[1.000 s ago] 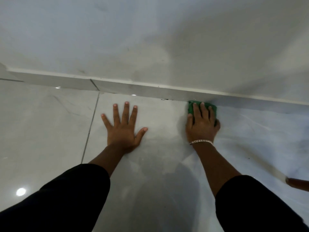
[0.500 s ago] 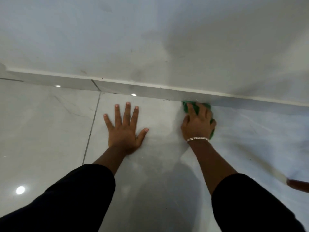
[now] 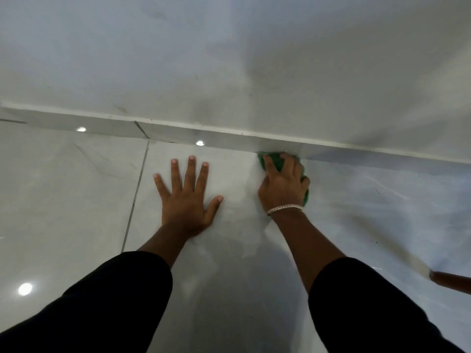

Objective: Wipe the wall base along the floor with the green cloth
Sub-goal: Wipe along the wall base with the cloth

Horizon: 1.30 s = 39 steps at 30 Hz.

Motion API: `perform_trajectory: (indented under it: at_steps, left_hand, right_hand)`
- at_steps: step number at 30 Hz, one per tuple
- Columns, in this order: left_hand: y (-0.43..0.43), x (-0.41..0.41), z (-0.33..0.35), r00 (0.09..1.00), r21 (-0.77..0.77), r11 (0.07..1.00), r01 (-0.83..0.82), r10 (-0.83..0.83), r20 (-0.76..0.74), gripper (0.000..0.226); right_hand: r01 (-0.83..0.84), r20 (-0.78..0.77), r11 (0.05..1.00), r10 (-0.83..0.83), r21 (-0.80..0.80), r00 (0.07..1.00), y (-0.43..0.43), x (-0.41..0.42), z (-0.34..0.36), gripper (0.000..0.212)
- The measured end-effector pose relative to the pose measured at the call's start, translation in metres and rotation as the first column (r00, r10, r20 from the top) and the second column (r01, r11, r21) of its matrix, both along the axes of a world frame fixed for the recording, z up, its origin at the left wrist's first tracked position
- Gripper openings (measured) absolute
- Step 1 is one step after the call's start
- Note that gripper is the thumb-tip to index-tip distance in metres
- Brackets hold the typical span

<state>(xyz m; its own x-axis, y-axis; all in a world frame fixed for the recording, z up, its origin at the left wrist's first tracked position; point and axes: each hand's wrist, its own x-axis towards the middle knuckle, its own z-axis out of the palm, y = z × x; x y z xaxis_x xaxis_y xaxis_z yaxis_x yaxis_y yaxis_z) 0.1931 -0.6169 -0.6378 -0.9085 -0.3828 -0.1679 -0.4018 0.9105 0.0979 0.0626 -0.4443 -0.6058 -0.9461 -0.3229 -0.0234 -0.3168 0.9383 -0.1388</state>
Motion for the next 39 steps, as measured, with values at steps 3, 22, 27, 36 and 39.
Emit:
perform_trajectory:
  at_steps: [3, 22, 27, 36, 39]
  left_hand:
    - [-0.001, 0.000, -0.004, 1.000, -0.003, 1.000, 0.000, 0.000, 0.001, 0.088]
    - [0.000, -0.006, 0.000, 0.999, 0.001, 0.999, 0.042, -0.042, 0.028, 0.087]
    - [-0.002, -0.007, -0.002, 0.996, -0.022, 0.996, 0.086, -0.086, 0.035, 0.087]
    - [-0.003, -0.007, -0.002, 0.997, 0.009, 0.997, 0.076, -0.076, 0.032, 0.084]
    - [-0.003, -0.007, -0.002, 0.997, 0.006, 0.997, 0.076, -0.076, 0.028, 0.085]
  right_hand:
    - [0.224, 0.011, 0.974, -0.223, -0.034, 0.975, -0.014, 0.007, -0.002, 0.053]
    - [0.372, 0.079, 0.928, -0.371, 0.005, 0.925, 0.003, -0.007, 0.004, 0.063]
    - [0.022, 0.088, 0.998, -0.017, -0.064, 0.996, -0.076, 0.031, 0.001, 0.065]
    - [0.135, 0.027, 0.987, -0.138, 0.088, 0.990, 0.071, -0.035, 0.003, 0.060]
    - [0.372, 0.058, 0.926, -0.376, 0.068, 0.925, 0.082, -0.044, 0.003, 0.058]
